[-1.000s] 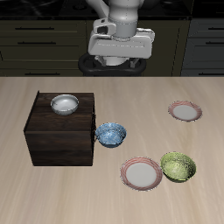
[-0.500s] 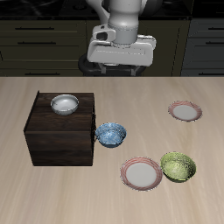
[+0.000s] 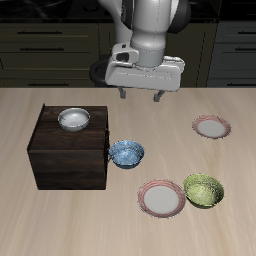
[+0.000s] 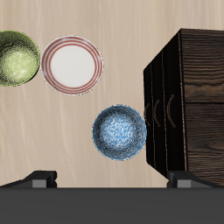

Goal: Stack the blue bowl on the green bowl

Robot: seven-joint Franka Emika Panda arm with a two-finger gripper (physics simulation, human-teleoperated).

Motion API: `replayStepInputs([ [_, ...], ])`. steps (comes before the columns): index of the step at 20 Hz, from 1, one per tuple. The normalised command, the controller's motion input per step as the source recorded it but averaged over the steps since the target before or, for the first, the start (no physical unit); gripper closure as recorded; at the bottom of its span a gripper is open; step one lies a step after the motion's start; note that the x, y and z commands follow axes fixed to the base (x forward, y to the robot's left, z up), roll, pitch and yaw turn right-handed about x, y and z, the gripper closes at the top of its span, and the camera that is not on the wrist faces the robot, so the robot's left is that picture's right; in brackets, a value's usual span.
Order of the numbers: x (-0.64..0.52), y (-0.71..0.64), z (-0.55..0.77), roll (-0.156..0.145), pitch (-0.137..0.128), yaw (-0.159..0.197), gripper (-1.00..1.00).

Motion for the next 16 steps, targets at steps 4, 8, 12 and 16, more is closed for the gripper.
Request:
replayStepInputs([
  [4,0.01,0.15,-0.25,0.012,-0.002,0.005,-1.00],
  [8,0.01,0.25,-0.38,0.035,0.001,0.039,-1.00],
  [12,0.09,0.08,-0.19,0.005,-0.019,0.023,-1.00],
  [16,0.11,0.04,-0.20,-0.015,-0.006,0.001,-1.00],
])
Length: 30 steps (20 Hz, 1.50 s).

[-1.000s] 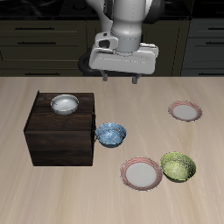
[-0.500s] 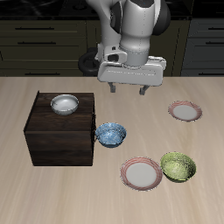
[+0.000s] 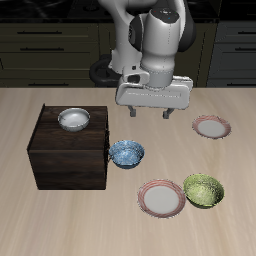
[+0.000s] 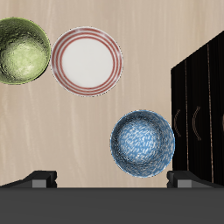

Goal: Stack the blue bowl on the green bowl

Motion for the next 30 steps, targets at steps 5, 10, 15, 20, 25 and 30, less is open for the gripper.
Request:
replayStepInputs([
  [5,0.06,0.09,-0.32,0.034,0.031,0.003,-1.00],
  [10,0.01,-0.04,-0.13,0.070,-0.003,-0.042,-1.00],
  [15,0.00,-0.04,-0.13,0.048,0.001,-0.002,-1.00],
  [20,0.06,-0.04,-0.11,-0.004,-0.008,0.006,-1.00],
  [25,0.07,-0.02,-0.17,-0.017,0.004,0.014,-1.00],
  [30,0.07,0.06,-0.22,-0.007,0.017,0.002,-1.00],
])
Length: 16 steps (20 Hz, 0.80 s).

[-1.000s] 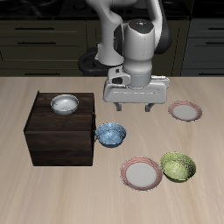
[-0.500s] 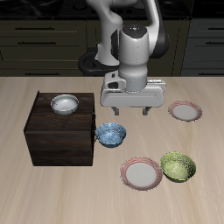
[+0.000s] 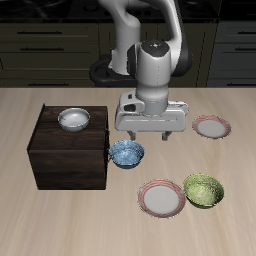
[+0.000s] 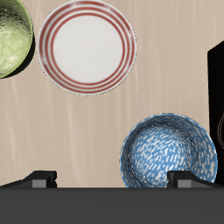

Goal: Stack the blue bowl on the green bowl

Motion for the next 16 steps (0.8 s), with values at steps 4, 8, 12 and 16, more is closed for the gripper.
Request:
replayStepInputs([
  [4,0.03,-0.01,-0.20,-0.002,0.025,-0.006,-1.00],
  [8,-0.05,0.03,-0.21,0.006,0.034,-0.006,-1.00],
  [12,-0.04,-0.04,-0.17,-0.031,0.038,-0.032,-1.00],
  [16,-0.01,-0.04,-0.09,-0.001,0.009,0.005,-1.00],
])
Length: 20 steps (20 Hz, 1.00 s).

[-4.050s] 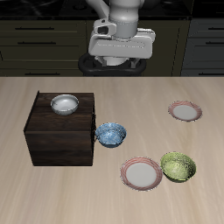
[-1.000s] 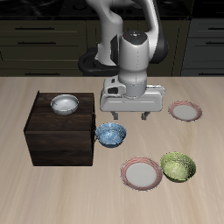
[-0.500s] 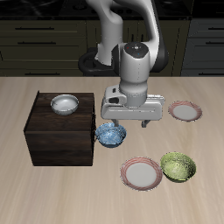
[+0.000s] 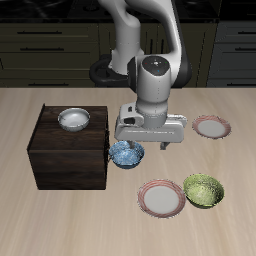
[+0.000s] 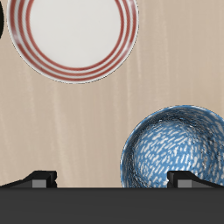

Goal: Stack the blue bowl on the green bowl

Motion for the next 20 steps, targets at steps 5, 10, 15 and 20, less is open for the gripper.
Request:
replayStepInputs([
  [5,-0.03,-0.08,-0.15,-0.016,0.030,-0.014,-1.00],
  [10,-0.04,-0.04,-0.11,-0.005,0.025,-0.011,-1.00],
  [15,0.00,-0.04,-0.11,-0.005,0.023,0.005,-1.00],
  [20,-0.04,0.04,-0.13,0.006,0.023,0.005,-1.00],
])
